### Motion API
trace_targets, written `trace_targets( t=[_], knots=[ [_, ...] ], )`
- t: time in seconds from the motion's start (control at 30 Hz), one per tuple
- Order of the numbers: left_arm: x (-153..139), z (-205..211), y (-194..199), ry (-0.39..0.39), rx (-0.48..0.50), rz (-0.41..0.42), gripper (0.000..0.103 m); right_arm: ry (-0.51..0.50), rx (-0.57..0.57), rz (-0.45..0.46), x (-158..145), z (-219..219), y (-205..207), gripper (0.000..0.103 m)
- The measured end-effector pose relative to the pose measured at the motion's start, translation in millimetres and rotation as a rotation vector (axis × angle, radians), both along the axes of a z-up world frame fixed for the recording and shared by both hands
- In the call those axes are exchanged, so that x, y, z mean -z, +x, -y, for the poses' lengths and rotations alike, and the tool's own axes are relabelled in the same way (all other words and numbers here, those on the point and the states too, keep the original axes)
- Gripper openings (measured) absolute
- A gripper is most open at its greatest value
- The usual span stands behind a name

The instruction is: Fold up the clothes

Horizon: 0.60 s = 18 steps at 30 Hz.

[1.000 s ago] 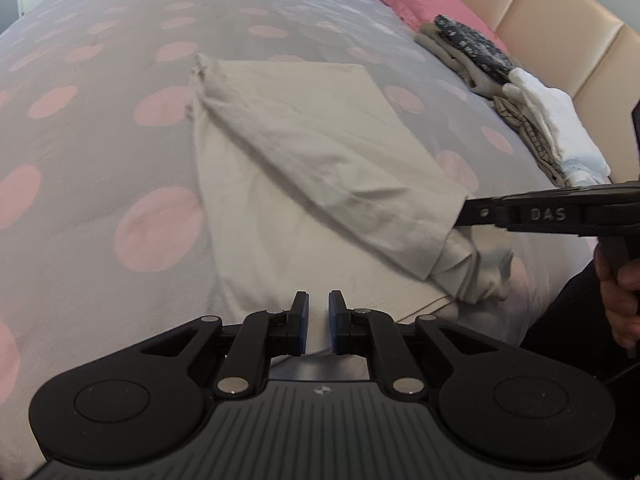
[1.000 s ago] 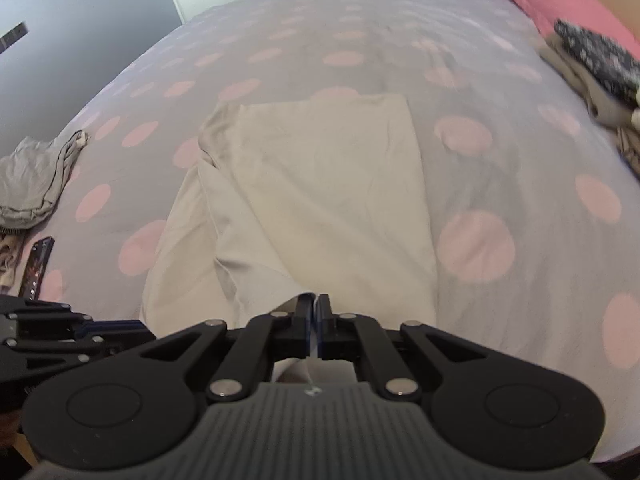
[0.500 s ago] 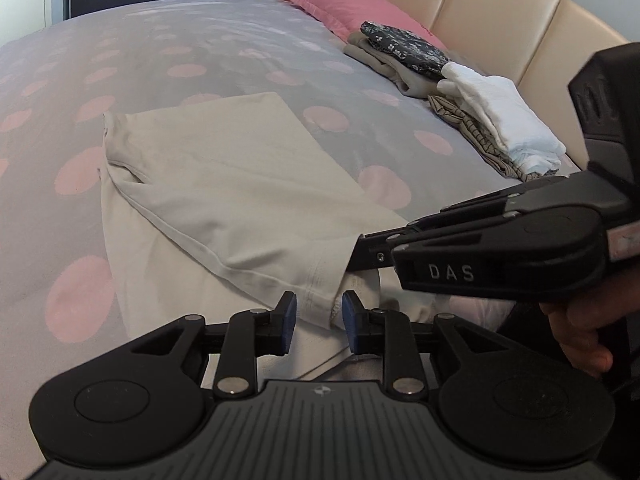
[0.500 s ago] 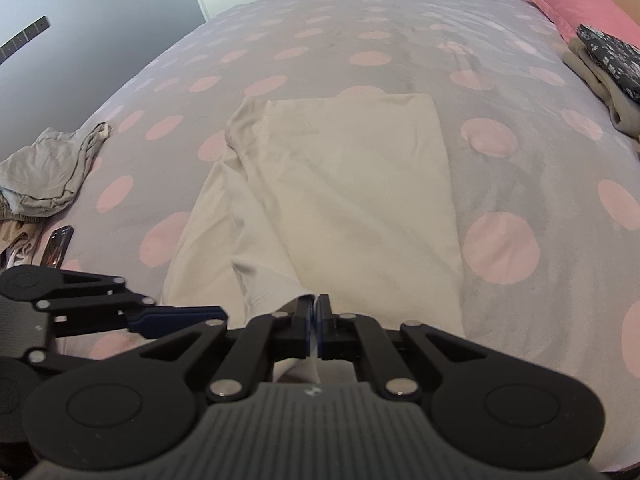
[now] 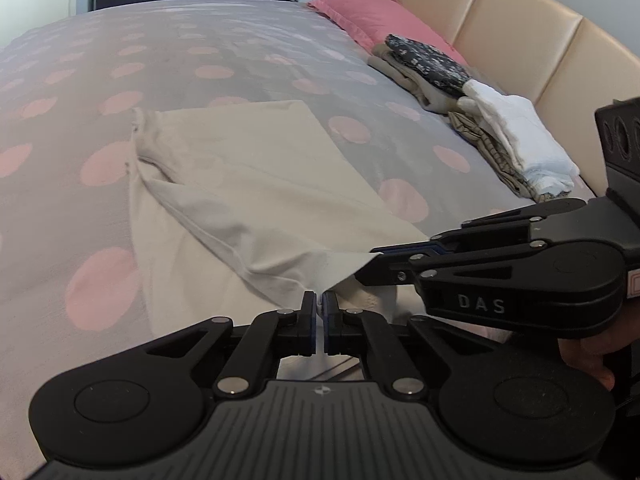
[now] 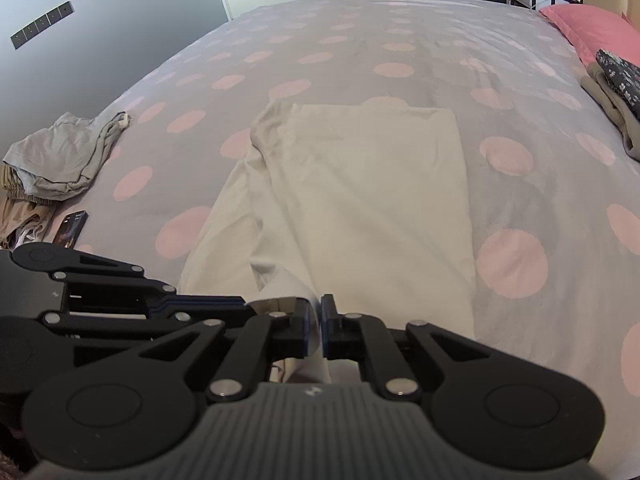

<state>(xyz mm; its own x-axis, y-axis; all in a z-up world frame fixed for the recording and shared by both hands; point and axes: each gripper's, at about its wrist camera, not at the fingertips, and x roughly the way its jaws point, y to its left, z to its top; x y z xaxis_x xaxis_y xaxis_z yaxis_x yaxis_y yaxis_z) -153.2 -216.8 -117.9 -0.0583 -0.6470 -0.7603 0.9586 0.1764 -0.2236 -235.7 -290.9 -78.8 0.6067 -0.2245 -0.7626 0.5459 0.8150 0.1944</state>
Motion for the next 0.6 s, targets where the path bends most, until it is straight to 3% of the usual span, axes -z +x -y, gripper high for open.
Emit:
trace_targets(
  t=[0.2, 0.37, 0.6],
  knots=[
    [-10, -17, 7, 0.021, -0.072, 0.056, 0.001, -0.037, -0.082, 0.094, -16, -16, -6, 0.030],
    [-17, -32, 14, 0.039, -0.130, 0.096, 0.001, -0.084, -0.173, 0.198, -32, -31, -10, 0.039],
    [-15, -51, 19, 0.074, -0.176, 0.108, 0.001, -0.097, -0.043, -0.020, -11, -17, -1, 0.039]
  ],
)
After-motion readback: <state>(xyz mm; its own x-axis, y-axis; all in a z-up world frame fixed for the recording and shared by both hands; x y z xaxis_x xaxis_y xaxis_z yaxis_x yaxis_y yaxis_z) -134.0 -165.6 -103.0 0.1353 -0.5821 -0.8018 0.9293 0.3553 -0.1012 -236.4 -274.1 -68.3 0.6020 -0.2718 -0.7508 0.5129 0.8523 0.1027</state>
